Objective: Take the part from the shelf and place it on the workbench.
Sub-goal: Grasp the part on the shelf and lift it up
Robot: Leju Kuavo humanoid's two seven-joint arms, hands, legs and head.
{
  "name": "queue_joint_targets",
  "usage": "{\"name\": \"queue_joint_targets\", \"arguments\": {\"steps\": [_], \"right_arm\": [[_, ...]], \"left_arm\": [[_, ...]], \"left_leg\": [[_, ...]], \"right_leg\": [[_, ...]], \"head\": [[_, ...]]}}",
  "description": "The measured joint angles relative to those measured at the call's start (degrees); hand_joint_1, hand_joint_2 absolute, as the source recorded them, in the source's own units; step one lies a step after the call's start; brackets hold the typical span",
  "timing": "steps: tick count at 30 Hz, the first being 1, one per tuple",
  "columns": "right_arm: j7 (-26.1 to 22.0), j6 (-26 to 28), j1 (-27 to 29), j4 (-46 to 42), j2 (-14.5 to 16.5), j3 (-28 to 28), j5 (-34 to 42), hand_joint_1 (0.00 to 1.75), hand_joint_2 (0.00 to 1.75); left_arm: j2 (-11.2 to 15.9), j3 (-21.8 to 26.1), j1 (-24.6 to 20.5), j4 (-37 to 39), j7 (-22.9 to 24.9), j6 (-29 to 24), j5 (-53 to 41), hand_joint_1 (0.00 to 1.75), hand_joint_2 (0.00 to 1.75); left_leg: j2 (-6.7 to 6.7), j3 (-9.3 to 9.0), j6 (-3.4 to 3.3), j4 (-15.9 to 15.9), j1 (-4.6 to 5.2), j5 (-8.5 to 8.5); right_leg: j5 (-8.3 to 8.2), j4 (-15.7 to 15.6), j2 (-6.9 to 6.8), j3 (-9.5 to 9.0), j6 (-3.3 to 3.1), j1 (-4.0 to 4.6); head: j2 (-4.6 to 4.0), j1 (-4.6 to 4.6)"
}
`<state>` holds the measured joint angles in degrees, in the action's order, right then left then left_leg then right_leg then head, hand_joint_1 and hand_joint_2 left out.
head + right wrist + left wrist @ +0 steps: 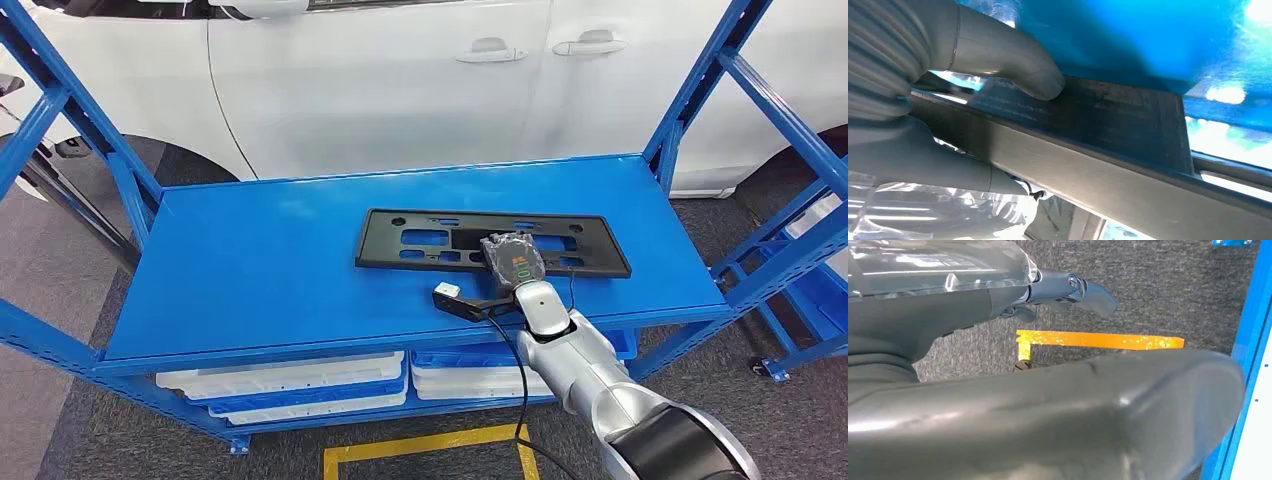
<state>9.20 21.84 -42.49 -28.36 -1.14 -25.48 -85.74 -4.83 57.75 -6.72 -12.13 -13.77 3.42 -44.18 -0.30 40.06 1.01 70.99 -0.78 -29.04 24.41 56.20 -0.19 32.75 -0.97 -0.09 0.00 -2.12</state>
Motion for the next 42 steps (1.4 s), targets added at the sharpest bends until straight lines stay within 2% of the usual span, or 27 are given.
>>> {"name": "queue_joint_targets", "arguments": {"steps": [2,3,4,5,9,11,14,15,16,17,19,20,21,24,26,27,29,30,31,32,34,35,36,38,40,42], "right_arm": [[-0.1,0.1,0.0,0.0,0.0,0.2,-0.1,1.75,1.75],[-0.1,0.1,0.0,0.0,0.0,0.4,-0.3,1.75,1.75],[-0.2,0.1,0.0,0.0,0.0,0.6,-0.4,1.75,1.75],[-0.2,0.1,0.0,0.0,0.0,0.8,-0.5,1.75,1.75],[-0.6,0.2,0.2,-0.2,-0.1,1.8,-0.7,1.75,1.75],[-1.1,0.5,0.5,-0.6,-0.1,2.6,-0.9,1.75,1.75],[-1.9,1.1,1.6,-1.2,-0.2,3.6,-1.2,1.75,1.75],[-2.1,1.3,1.9,-1.5,-0.3,3.9,-1.4,1.75,1.75],[-2.3,1.5,2.1,-1.7,-0.3,4.1,-1.4,1.75,1.75],[-2.5,1.6,2.2,-2.0,-0.3,4.3,-1.5,1.75,1.75],[-3.3,2.1,2.4,-2.9,-0.3,4.7,-1.5,1.75,1.75],[-4.0,2.5,2.6,-3.7,-0.2,4.9,-1.2,1.75,1.75],[-5.3,3.1,2.9,-4.7,-0.1,5.1,-0.3,1.75,1.75],[-14.5,3.1,5.7,-12.2,0.1,6.5,10.4,1.75,1.75],[-21.3,0.8,7.8,-19.8,0.1,7.2,20.2,1.75,1.75],[-23.3,-0.5,8.7,-23.4,0.2,7.4,23.8,1.75,1.75],[-27.5,-3.1,10.7,-29.3,0.4,8.0,30.5,1.75,1.75],[-31.5,-4.8,12.3,-32.4,0.4,8.5,35.5,1.75,1.75],[-36.5,-6.9,14.1,-35.9,0.3,8.8,42.4,1.75,1.75],[-41.6,-9.7,16.1,-40.3,0.1,9.1,51.3,1.75,1.75],[-47.4,-18.5,19.4,-50.3,0.1,9.3,70.9,1.75,1.75],[-48.3,-25.0,20.5,-55.4,0.2,9.5,79.7,1.75,1.75],[-48.5,-31.9,21.4,-59.9,0.6,9.8,86.4,1.75,1.75],[-48.5,-43.4,23.0,-67.4,1.9,10.6,93.7,1.75,1.75],[-48.5,-48.8,24.5,-72.5,3.3,10.8,95.9,1.75,1.75],[-48.5,-52.5,25.4,-76.1,4.5,11.3,98.2,1.75,1.75]], "left_arm": [[0.1,0.0,0.0,0.0,-0.1,0.1,-0.1,0.00,0.00],[0.2,0.0,-0.1,0.0,-0.3,0.2,-0.1,0.00,0.00],[0.2,0.0,-0.1,0.0,-0.5,0.3,-0.1,0.00,0.00],[0.3,0.0,-0.1,0.0,-0.6,0.4,-0.1,0.00,0.00],[0.3,0.0,-0.2,0.0,-2.8,1.2,-0.3,0.00,1.75],[0.3,-0.1,-0.4,0.0,-4.7,1.3,-0.5,0.00,1.75],[0.3,-0.2,-0.6,0.0,-6.2,0.9,-0.7,0.00,1.75],[0.3,-0.2,-0.6,0.0,-6.4,0.7,-0.8,0.00,1.75],[0.3,-0.2,-0.6,0.0,-6.4,0.6,-0.8,0.00,1.75],[0.3,-0.2,-0.6,0.0,-6.4,0.4,-0.8,0.00,1.75],[0.3,-0.2,-0.7,0.0,-6.4,0.2,-0.7,0.00,1.75],[0.3,-0.2,-0.7,0.0,-6.4,0.1,-0.5,0.00,1.75],[0.3,-0.2,-0.8,0.0,-6.4,0.2,-0.4,0.00,1.75],[0.3,-0.2,-0.7,0.0,-7.3,1.2,0.5,0.00,1.75],[0.3,-0.1,-0.7,0.0,-8.1,2.1,1.2,0.00,1.75],[0.4,-0.1,-0.8,0.0,-8.3,2.4,1.4,0.00,1.75],[0.4,0.0,-0.9,0.0,-8.6,3.1,1.8,0.00,1.75],[0.4,0.0,-0.9,0.0,-8.8,3.5,2.1,0.00,1.75],[0.4,0.1,-0.9,0.0,-8.9,4.0,2.3,0.00,1.75],[0.4,0.2,-1.0,0.0,-9.0,4.4,2.4,0.00,1.75],[0.5,0.3,-1.3,0.0,-9.5,4.7,2.5,0.00,1.75],[0.6,0.3,-1.6,0.0,-9.8,4.7,2.6,0.00,1.75],[0.6,0.3,-1.8,0.0,-10.1,4.8,2.7,0.00,1.75],[0.6,0.4,-2.0,0.0,-10.5,5.2,2.9,0.00,1.75],[0.5,0.4,-2.3,0.0,-10.7,5.4,3.0,0.00,1.75],[0.5,0.4,-2.5,0.0,-10.8,5.3,3.2,0.00,1.75]], "left_leg": [[0.05,-2.40,-0.04,-4.8,-0.02,2.26],[0.09,-4.29,-0.14,-8.5,-0.04,3.62],[0.10,-5.61,-0.34,-11.1,0.04,4.33],[0.09,-6.16,-0.63,-12.3,0.07,4.40],[0.03,-6.29,-1.99,-12.9,0.14,4.44],[0.09,-6.30,-2.61,-13.2,-0.04,4.66],[0.10,-6.13,-2.89,-13.2,-0.05,4.75],[0.10,-6.12,-2.89,-13.2,-0.04,4.74],[0.07,-6.16,-2.87,-13.2,-0.03,4.73],[0.03,-6.23,-2.83,-13.1,-0.03,4.70],[-0.07,-6.36,-2.64,-13.1,0.03,4.61],[-0.10,-6.34,-2.41,-13.1,0.09,4.58],[-0.10,-6.27,-2.14,-13.1,0.13,4.55],[-0.05,-6.33,-1.08,-13.2,0.00,4.46],[-0.01,-5.76,-0.55,-11.2,-0.07,2.87],[0.01,-4.67,-0.37,-8.5,-0.12,1.18],[0.01,-1.12,-0.09,-0.6,-0.13,-2.71],[0.02,0.25,0.03,2.3,-0.16,-3.67],[0.04,0.71,0.09,3.3,-0.19,-3.59],[0.05,-0.05,0.09,1.8,-0.21,-2.35],[0.07,-4.00,-0.16,-5.8,-0.23,1.37],[0.06,-5.78,-0.42,-9.4,-0.14,2.59],[0.07,-6.84,-0.69,-11.6,-0.06,3.13],[0.08,-7.18,-1.26,-12.6,0.17,3.06],[0.08,-7.31,-1.94,-13.0,0.03,3.35],[0.04,-7.43,-2.56,-13.4,-0.18,3.67]], "right_leg": [[0.22,0.3,0.02,-0.06,0.17,-0.05],[0.43,0.5,0.03,-0.07,0.35,-0.07],[0.62,0.8,0.06,0.01,0.55,0.02],[0.72,1.0,0.08,0.13,0.75,0.14],[0.95,1.3,0.19,0.32,1.64,0.27],[2.90,4.2,0.20,1.54,2.29,0.07],[8.13,15.5,0.19,7.04,3.02,-0.26],[8.61,17.9,0.18,8.33,3.10,-0.31],[7.94,18.1,0.18,8.53,3.06,-0.33],[6.20,15.8,0.18,7.52,2.90,-0.33],[2.17,7.3,0.19,3.59,2.28,-0.18],[0.86,3.9,0.19,2.04,1.94,-0.01],[0.34,1.9,0.18,1.23,1.67,0.18],[0.13,0.8,0.17,0.91,0.85,0.39],[-0.25,0.0,0.19,0.36,0.12,0.12],[-0.37,-0.3,0.21,0.12,-0.13,0.02],[-0.35,-0.4,0.23,0.04,-0.38,0.14],[-0.32,-0.4,0.20,0.06,-0.38,0.22],[-0.28,-0.3,0.16,0.09,-0.37,0.30],[-0.18,-0.1,0.12,0.12,-0.30,0.34],[0.22,0.6,0.08,0.24,-0.01,0.34],[0.46,1.0,0.10,0.43,0.21,0.41],[0.61,1.3,0.14,0.65,0.44,0.47],[0.64,1.6,0.25,0.99,0.92,0.52],[1.05,2.0,0.28,1.10,1.51,0.40],[3.51,5.6,0.27,2.70,2.20,0.21]], "head": [[0.00,0.01],[0.00,0.01],[0.00,0.02],[0.00,0.02],[0.00,0.02],[0.00,0.02],[0.00,0.02],[0.00,0.02],[0.00,0.02],[0.00,0.02],[0.00,0.02],[0.00,0.02],[0.00,0.02],[0.00,0.02],[0.00,0.02],[0.00,0.02],[0.00,0.02],[0.00,0.02],[0.00,0.02],[0.00,0.02],[0.00,0.02],[0.00,0.02],[0.00,0.02],[0.00,0.01],[0.00,0.00],[0.00,0.02]]}}
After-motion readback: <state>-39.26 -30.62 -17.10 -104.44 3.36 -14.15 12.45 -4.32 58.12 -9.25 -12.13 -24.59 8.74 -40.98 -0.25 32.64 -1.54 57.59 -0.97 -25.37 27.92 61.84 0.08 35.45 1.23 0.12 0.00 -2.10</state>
